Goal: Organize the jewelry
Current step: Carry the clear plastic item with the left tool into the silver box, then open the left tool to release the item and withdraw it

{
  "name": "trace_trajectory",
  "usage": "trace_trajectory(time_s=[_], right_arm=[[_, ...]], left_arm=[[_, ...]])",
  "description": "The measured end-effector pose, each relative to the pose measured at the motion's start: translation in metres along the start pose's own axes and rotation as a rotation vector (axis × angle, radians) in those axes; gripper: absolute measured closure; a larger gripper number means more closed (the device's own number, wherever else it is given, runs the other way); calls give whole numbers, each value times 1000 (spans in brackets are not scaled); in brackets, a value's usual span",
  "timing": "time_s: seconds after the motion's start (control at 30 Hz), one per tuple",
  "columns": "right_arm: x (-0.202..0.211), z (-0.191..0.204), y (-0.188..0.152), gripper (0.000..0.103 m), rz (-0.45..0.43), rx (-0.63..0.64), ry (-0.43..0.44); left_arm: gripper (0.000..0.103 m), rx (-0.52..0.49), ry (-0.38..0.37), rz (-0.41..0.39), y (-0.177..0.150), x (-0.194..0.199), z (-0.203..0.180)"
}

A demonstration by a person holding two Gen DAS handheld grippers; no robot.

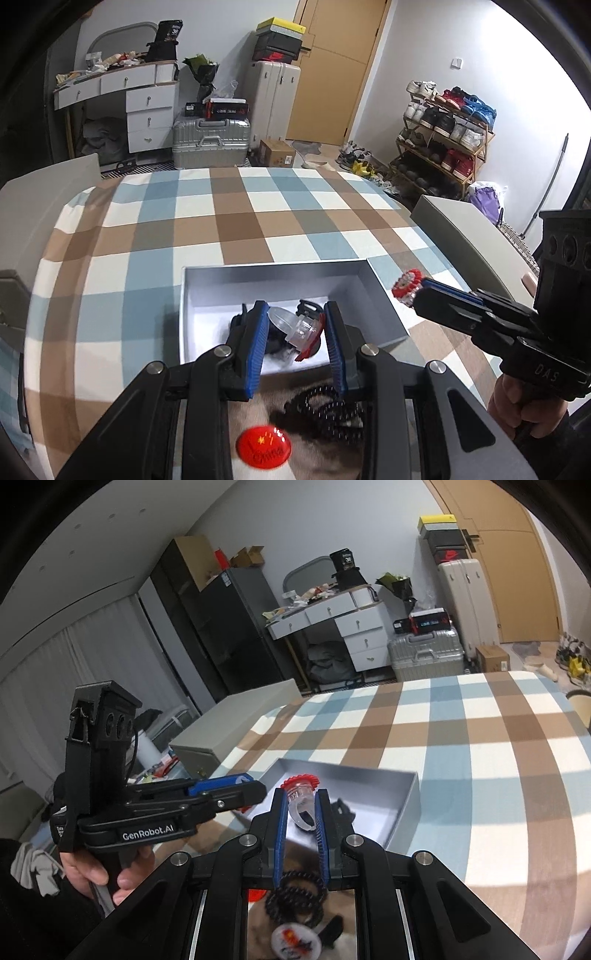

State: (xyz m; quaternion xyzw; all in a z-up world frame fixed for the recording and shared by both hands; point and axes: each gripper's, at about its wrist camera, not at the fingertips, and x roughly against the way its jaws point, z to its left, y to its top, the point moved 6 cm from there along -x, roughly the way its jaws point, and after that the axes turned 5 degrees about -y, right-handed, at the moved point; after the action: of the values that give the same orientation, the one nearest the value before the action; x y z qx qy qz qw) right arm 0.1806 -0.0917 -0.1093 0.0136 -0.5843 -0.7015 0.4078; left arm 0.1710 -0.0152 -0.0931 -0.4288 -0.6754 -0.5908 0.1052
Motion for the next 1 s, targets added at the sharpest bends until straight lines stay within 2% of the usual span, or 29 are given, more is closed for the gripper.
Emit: trace_trajectory(time_s=[0.3, 0.47, 1.0], right_arm=[[-32, -14, 11, 89, 40, 4, -6], [-48, -22, 7, 89, 80, 17, -44], [-71, -32, -3, 88, 157, 7, -111]], left_arm=[[78, -2, -18, 46, 8, -23, 2], [78, 4, -34, 75, 8, -32, 5], [78, 53, -66, 115, 8, -49, 13]])
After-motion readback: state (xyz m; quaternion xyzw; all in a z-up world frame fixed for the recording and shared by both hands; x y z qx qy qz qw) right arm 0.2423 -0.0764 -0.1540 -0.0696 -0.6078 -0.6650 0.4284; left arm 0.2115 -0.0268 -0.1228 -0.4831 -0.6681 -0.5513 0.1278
